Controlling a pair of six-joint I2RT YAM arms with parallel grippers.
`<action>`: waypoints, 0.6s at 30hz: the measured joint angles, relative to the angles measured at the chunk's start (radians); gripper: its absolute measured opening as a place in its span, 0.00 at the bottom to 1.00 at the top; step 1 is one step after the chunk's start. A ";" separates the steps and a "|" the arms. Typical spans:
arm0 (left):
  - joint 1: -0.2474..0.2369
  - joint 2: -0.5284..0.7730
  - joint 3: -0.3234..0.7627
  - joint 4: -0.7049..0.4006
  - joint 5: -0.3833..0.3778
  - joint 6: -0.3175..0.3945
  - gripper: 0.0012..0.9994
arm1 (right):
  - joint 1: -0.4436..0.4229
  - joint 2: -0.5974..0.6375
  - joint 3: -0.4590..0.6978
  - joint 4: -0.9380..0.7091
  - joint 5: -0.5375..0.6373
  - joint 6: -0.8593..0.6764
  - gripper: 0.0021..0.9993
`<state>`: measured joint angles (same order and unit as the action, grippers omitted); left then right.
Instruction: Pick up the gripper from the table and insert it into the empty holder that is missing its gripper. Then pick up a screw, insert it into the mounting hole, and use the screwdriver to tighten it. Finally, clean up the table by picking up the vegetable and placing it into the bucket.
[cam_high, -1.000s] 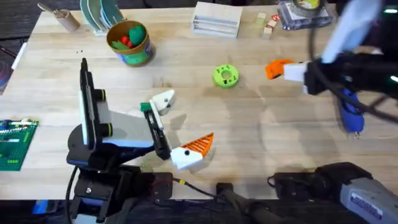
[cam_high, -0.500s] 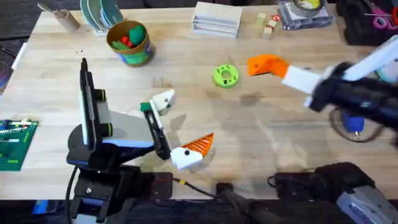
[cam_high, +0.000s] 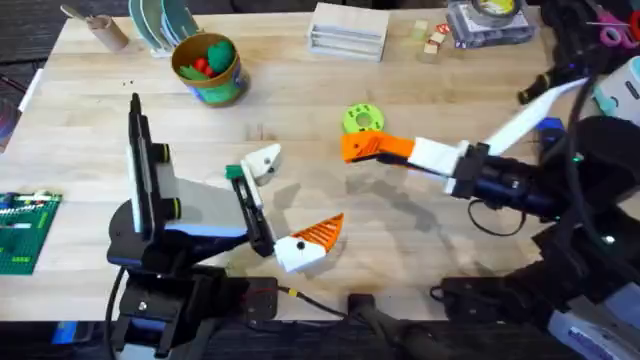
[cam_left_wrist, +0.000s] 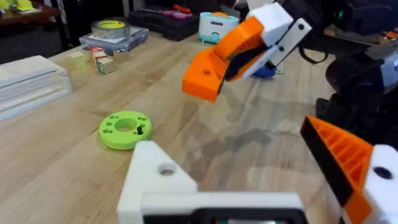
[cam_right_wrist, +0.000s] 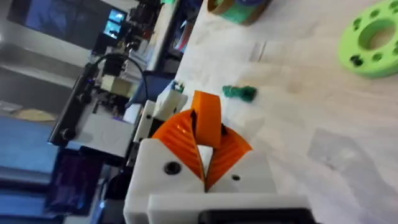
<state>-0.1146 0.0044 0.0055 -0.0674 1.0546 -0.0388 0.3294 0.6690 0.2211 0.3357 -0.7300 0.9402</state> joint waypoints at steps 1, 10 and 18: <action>0.000 0.000 0.000 0.000 0.000 0.000 0.99 | 0.017 0.018 0.000 0.030 0.001 0.015 0.01; 0.000 0.000 0.000 0.000 0.000 0.000 0.99 | 0.157 0.306 0.000 0.395 0.004 0.155 0.01; 0.000 0.000 0.000 0.000 0.000 0.000 0.99 | 0.225 0.548 0.000 0.652 0.003 0.280 0.01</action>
<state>-0.1146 0.0046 0.0055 -0.0677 1.0546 -0.0391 0.5546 1.2169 0.2207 0.9880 -0.7265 1.2204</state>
